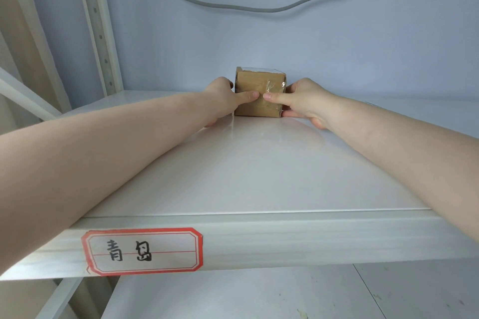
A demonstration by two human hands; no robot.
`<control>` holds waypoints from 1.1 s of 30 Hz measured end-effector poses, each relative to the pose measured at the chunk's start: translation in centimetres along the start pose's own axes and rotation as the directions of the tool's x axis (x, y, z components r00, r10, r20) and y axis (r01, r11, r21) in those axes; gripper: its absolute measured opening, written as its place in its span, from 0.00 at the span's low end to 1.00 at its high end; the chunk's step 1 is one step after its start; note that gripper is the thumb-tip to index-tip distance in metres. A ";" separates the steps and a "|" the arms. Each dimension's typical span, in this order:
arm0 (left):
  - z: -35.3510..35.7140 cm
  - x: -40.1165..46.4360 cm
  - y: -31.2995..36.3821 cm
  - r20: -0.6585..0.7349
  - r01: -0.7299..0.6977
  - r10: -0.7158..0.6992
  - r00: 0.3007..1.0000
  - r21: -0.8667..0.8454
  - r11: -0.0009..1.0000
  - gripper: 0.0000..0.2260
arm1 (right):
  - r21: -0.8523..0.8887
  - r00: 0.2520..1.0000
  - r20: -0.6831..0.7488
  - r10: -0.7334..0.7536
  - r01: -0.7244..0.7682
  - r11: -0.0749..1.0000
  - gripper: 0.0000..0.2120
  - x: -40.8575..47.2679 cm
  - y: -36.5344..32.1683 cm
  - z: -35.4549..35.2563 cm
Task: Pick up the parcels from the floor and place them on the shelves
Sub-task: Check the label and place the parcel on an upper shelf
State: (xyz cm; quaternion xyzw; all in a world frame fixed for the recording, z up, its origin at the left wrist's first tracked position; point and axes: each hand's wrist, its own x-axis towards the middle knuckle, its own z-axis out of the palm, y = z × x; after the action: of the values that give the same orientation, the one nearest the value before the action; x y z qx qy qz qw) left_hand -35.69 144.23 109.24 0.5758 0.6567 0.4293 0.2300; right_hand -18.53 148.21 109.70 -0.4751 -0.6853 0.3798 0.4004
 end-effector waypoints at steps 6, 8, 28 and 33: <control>-0.8 -2.7 1.9 0.002 0.054 -0.055 0.999 0.109 0.993 0.29 | -0.061 0.999 -0.029 0.038 -0.039 0.997 0.36 -2.2 -1.0 -0.7; -1.5 -4.0 2.6 -0.003 0.091 -0.091 0.996 0.146 0.985 0.33 | -0.088 0.998 -0.044 0.053 -0.057 0.994 0.32 -3.1 -1.3 -1.2; 0.2 -27.6 6.0 -0.374 -0.197 0.007 0.927 -0.473 0.859 0.03 | 0.519 0.936 0.049 -0.349 0.274 0.810 0.03 -23.2 -3.0 -2.0; 3.7 -35.0 3.2 -0.459 -0.140 -0.145 0.877 -0.531 0.836 0.03 | 0.611 0.898 0.267 -0.350 0.123 0.782 0.03 -29.0 0.0 -0.1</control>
State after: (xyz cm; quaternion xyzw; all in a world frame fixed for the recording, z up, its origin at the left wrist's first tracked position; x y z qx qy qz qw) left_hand -22.86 111.88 103.27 0.3592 0.5425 0.7281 0.2156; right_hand -11.87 120.46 104.29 -0.1595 -0.6539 0.5972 0.4361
